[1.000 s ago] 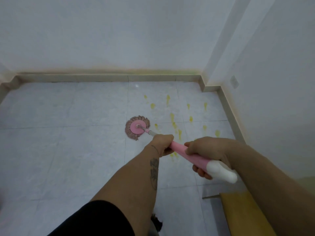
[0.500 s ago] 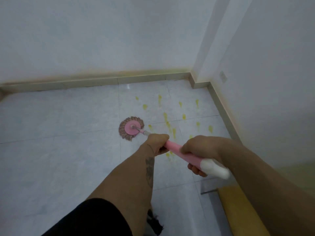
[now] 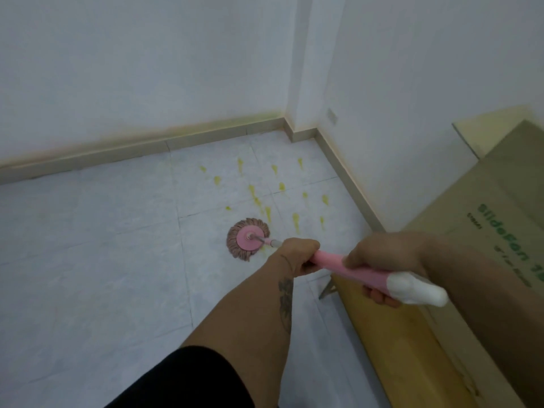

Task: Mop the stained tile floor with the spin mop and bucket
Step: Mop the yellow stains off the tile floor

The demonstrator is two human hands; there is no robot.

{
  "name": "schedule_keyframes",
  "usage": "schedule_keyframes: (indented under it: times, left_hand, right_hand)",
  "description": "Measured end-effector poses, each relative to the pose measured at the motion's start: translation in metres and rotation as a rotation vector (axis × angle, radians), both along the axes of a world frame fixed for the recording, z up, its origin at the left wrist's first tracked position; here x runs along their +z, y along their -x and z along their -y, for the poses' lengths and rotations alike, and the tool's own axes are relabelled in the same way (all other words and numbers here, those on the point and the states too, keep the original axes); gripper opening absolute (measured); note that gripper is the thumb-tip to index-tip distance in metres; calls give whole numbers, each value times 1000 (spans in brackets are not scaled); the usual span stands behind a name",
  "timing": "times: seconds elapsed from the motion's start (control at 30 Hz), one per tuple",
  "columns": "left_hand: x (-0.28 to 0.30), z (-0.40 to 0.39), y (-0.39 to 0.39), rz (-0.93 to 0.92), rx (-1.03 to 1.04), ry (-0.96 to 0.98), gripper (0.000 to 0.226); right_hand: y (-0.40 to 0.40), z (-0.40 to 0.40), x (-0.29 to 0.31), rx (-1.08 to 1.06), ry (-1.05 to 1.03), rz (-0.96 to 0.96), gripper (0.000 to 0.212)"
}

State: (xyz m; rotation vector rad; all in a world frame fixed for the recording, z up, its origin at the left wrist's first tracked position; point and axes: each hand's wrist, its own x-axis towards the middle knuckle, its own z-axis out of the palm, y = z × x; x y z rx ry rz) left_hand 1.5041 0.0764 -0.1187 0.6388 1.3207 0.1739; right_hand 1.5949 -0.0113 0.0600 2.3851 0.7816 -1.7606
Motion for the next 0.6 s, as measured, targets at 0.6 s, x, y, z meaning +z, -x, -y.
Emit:
schedule_keyframes:
  times: [0.6]
  left_hand:
    - [-47,-181,32,36,224,-27,24]
  right_hand:
    - [19,-187,-37,-64,90,-80,32]
